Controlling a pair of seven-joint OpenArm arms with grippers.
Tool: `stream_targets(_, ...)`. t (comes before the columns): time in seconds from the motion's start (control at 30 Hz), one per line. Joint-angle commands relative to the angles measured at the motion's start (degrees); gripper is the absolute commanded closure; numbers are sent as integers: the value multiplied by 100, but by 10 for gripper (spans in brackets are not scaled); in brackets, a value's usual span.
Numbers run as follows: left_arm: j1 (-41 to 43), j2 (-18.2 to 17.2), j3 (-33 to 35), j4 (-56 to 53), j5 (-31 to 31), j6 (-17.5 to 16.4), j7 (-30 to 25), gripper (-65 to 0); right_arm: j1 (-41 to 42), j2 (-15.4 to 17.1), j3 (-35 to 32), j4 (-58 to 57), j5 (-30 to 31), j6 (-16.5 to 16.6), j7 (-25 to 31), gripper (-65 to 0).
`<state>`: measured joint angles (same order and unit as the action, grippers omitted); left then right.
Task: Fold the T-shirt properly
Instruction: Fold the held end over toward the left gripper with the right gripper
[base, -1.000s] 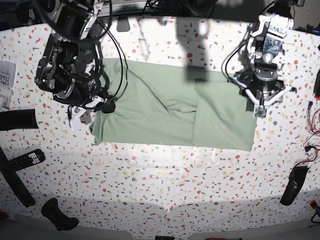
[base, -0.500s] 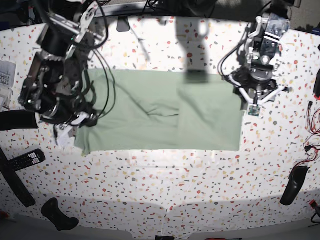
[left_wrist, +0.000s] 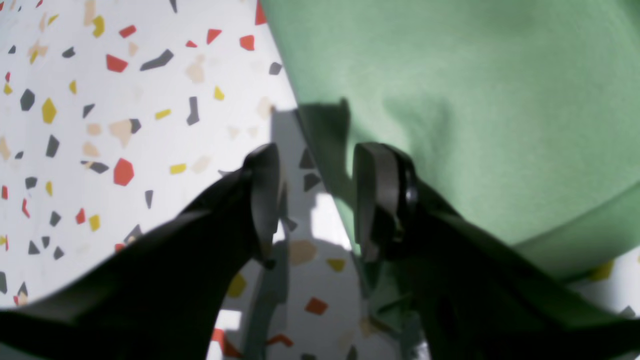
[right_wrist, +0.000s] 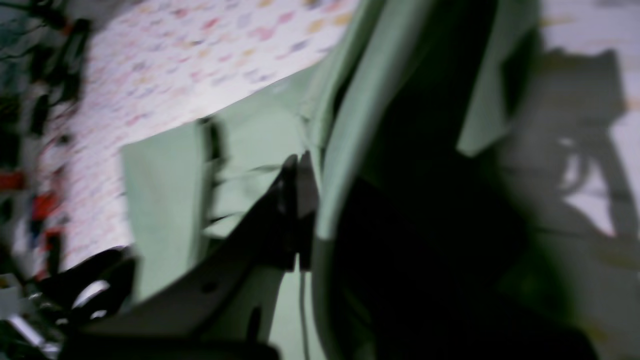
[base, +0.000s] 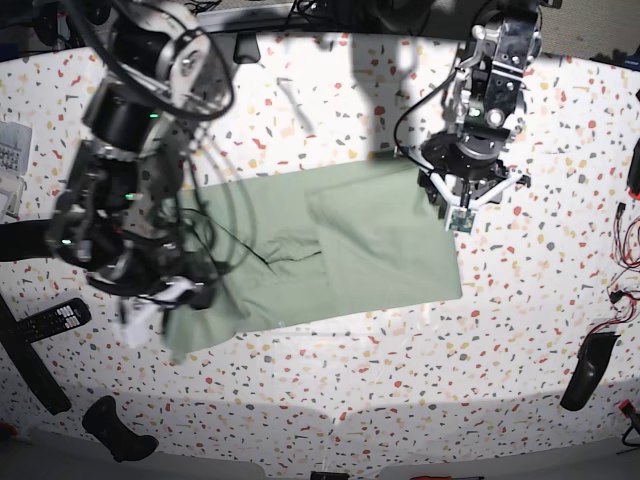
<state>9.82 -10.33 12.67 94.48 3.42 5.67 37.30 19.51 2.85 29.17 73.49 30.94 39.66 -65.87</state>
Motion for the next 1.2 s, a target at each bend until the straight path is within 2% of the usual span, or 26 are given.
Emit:
stream_targets(0.0, -63, -2, -20, 85, 59, 0, -138, -236, 155, -74, -70, 85, 162, 34, 114, 0)
stream_targets(0.43, -63, 0, -20, 85, 57, -17, -140, -236, 160, -1185, -1526, 85, 227, 34, 114, 0)
stream_targets(0.57, -63, -2, -20, 85, 57, -17, -136, -236, 157, -1185, -1998, 85, 396, 34, 114, 0)
stream_targets(0.8, -63, 0, -20, 85, 55, -17, -140, -234, 256, -1185, -2677, 90, 643, -210, 114, 0)
stream_targets(1.03, -63, 0, -20, 85, 55, -17, -138, -234, 417, -1185, -3036, 90, 944, -273, 114, 0)
stream_targets(1.17, -63, 0, -20, 85, 55, -17, -140, -234, 428, -1185, -3075, 90, 1427, -278, 114, 0)
